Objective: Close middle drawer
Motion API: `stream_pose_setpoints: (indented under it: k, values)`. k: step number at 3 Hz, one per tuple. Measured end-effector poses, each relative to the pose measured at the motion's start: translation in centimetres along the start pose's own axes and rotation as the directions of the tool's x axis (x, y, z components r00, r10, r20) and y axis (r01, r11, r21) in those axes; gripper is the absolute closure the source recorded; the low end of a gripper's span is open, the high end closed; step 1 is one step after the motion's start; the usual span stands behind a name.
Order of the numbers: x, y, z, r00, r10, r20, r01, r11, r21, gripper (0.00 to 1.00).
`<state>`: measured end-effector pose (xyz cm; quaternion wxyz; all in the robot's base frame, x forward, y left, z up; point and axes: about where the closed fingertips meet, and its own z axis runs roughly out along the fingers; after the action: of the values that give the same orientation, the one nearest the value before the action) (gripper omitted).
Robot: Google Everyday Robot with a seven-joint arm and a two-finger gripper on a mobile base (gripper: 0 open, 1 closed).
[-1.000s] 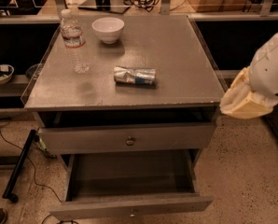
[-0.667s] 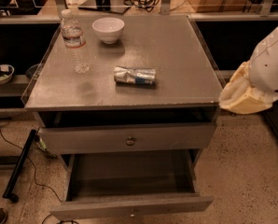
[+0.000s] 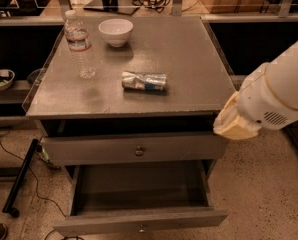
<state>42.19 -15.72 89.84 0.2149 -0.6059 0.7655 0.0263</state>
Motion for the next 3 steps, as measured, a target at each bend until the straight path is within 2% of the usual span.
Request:
stream_pose_setpoints:
  k: [1, 2, 3]
  values:
    - [0.6, 0.4, 3.9, 1.0, 0.024, -0.005, -0.024, 0.9985, -0.048, 1.0]
    - [1.7, 1.1, 7.8, 0.999, 0.047, -0.026, -0.049, 0.9929, -0.108, 1.0]
    - [1.7, 1.1, 7.8, 0.999, 0.047, -0.026, -0.05, 0.9929, -0.108, 1.0]
